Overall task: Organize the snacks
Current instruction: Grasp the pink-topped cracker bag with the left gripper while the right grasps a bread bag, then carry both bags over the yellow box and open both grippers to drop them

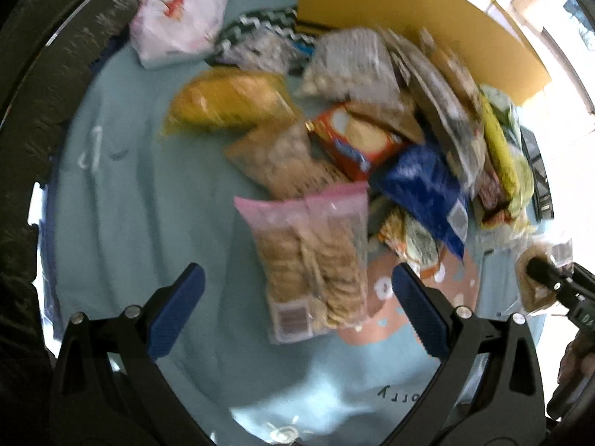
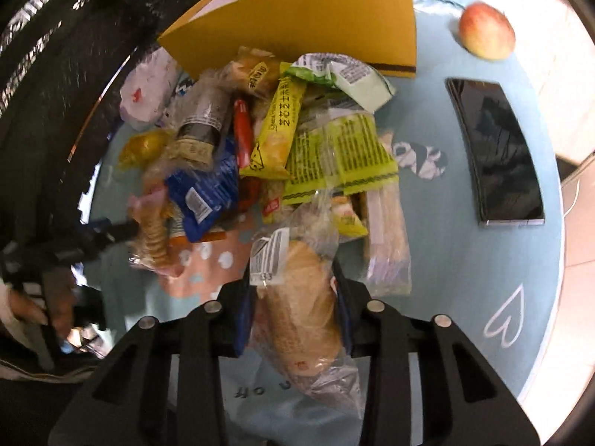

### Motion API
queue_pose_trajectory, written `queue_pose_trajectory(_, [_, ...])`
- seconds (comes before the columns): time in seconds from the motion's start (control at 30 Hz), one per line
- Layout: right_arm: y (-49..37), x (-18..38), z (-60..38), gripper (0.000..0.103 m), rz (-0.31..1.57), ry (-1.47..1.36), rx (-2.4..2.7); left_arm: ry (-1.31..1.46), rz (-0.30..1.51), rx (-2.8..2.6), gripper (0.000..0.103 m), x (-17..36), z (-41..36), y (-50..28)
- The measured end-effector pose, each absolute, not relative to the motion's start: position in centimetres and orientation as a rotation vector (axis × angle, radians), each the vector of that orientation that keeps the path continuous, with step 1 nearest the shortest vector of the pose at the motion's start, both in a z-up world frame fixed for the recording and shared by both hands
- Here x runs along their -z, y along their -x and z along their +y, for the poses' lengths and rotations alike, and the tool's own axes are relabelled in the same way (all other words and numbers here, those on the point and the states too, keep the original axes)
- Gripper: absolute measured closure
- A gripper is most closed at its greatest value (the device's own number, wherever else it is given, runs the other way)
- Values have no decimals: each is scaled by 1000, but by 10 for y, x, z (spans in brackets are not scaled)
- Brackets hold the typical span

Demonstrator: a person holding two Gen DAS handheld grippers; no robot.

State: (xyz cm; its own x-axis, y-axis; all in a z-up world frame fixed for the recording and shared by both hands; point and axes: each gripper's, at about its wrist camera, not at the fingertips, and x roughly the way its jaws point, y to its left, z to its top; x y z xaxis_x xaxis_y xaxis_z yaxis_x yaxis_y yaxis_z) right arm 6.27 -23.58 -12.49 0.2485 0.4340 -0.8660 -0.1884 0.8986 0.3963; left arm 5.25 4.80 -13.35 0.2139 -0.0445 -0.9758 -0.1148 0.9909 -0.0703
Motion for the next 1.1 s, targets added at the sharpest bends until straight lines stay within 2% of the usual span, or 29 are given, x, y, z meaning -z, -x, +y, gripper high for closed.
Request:
queue_pose_trajectory(0.17, [-56,125,-229,66,1262,-233,-469,128,1398,-74,3,152,39,-53])
queue_pose_trajectory(0.2, [-57,124,-229,66,1264,-229,-476,128,1405,-79,10,158,39,-54])
queue_pose_trajectory(0.23, [-56,124,-229,66,1267,-226,-482,133,1418,-79,25,164,40,-56])
queue_pose_trajectory(0.27, [-55,126,-226,66,1269,-226,-485,150,1446,-75,32,172,41,-57])
queue_pose_trajectory(0.43, [-51,124,-225,66,1270,-216,-497,77,1398,-88,57,169,36,-59])
queue_pose_trajectory(0.83, [-61,73,-227,66,1151,-268,-538,80,1148,-52,58,84,44,-54])
queue_pose_trajectory(0.97, [-83,36,-228,66,1044,-290,-550,83,1050,8,58,44,45,-67])
queue_pose_trajectory(1.1, [-118,-4,-231,66,912,-314,-536,61,932,96,58,-5,23,-117])
